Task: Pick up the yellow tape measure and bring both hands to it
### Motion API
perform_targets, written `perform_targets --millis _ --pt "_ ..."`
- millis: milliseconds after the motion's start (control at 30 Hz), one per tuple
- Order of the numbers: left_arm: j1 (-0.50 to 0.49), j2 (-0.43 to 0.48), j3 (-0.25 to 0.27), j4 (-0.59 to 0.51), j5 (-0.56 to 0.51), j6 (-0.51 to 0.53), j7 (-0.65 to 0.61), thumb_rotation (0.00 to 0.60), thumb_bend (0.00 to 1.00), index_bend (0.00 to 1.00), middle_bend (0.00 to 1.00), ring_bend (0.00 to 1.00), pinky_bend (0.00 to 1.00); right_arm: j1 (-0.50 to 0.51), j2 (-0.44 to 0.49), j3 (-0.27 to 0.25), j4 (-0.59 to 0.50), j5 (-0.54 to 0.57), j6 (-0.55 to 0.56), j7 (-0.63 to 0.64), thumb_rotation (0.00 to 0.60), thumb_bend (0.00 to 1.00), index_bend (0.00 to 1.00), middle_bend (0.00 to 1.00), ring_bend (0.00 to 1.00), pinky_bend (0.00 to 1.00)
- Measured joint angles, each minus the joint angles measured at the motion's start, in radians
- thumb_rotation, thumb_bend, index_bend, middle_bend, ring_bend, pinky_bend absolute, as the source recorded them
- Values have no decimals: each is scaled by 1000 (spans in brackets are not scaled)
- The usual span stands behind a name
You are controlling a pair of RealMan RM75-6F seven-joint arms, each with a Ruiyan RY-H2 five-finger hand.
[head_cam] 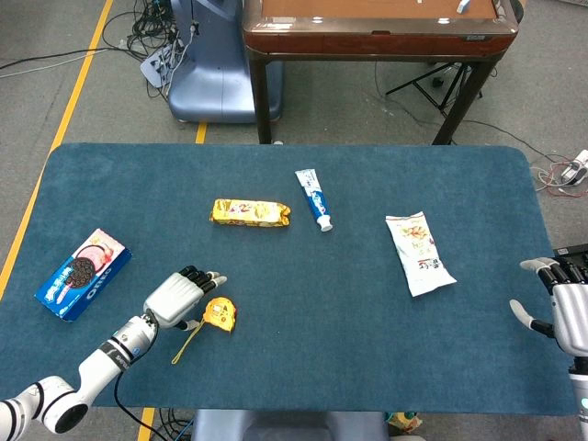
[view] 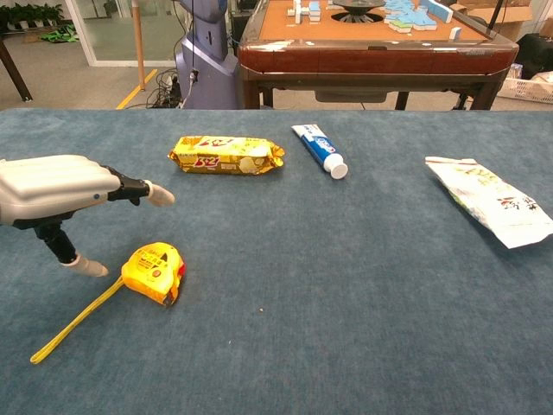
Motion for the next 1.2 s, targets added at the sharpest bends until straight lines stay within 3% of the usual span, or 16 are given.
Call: perform_targets --millis 667,1200 --pt "-47 -65 23 -3 -159 -65 165 600 150 180 152 211 163 -22 -3 -12 21 14 7 19 600 285 326 337 244 288" --pt "-85 -90 31 12 -186 -80 136 600 150 223 196 233 163 -35 2 -14 26 30 10 13 600 285 326 337 244 288"
